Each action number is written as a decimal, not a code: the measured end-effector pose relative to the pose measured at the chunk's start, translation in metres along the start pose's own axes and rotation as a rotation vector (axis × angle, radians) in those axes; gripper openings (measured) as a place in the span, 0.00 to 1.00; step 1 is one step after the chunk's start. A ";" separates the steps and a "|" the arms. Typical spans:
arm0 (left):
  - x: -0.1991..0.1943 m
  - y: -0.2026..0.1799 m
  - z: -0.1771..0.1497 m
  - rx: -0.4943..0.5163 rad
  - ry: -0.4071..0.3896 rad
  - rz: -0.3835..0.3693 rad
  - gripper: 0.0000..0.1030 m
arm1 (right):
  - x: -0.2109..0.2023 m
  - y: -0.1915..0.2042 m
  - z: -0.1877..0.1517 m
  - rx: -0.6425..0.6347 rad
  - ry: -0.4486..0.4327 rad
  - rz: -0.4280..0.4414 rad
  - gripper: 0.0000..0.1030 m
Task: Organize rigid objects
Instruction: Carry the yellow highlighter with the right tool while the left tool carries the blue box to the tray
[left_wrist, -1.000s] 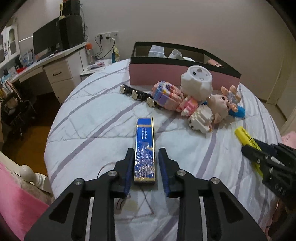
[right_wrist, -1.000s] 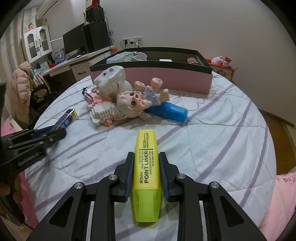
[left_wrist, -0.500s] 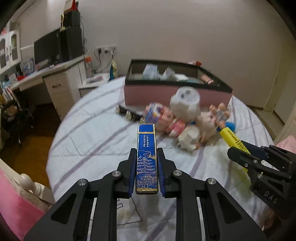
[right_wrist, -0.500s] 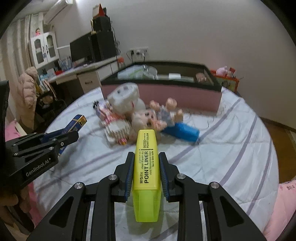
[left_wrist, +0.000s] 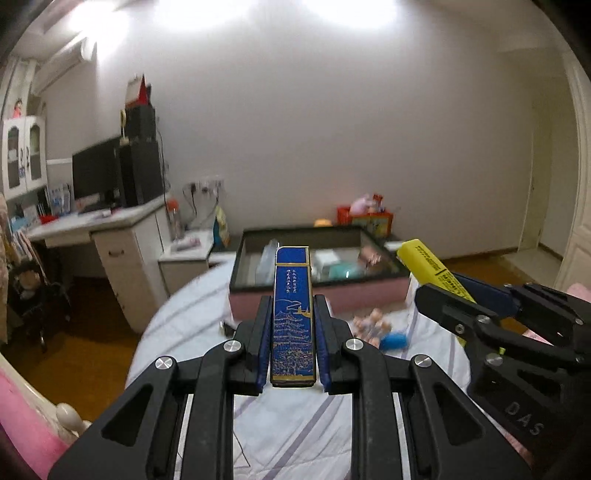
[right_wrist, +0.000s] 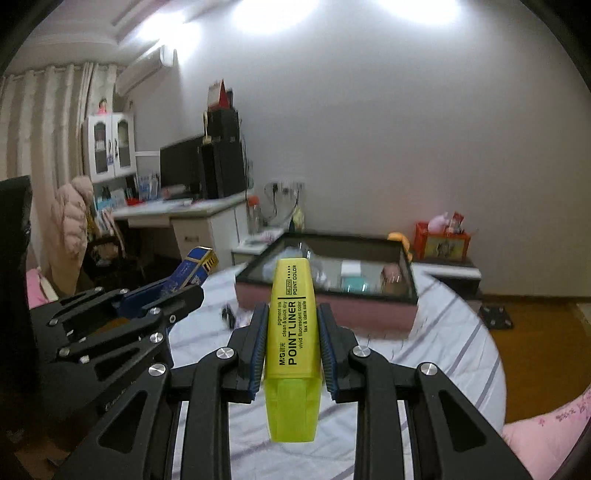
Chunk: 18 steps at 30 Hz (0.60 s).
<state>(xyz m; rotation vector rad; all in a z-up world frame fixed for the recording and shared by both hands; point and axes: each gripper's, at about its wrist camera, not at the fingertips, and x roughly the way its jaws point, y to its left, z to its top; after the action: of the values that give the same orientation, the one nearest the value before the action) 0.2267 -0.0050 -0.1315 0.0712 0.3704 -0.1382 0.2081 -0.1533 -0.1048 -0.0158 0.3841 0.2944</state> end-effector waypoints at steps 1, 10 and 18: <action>-0.004 -0.002 0.002 0.004 -0.016 0.004 0.20 | -0.001 0.000 0.003 -0.003 -0.005 -0.002 0.26; -0.023 -0.012 0.026 0.017 -0.112 0.017 0.20 | -0.022 0.010 0.026 -0.038 -0.115 -0.050 0.26; -0.021 -0.018 0.036 0.035 -0.144 0.016 0.20 | -0.026 0.006 0.032 -0.031 -0.153 -0.068 0.26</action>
<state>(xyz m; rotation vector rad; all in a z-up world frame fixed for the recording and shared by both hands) 0.2178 -0.0235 -0.0917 0.0980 0.2234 -0.1330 0.1956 -0.1529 -0.0651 -0.0368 0.2261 0.2331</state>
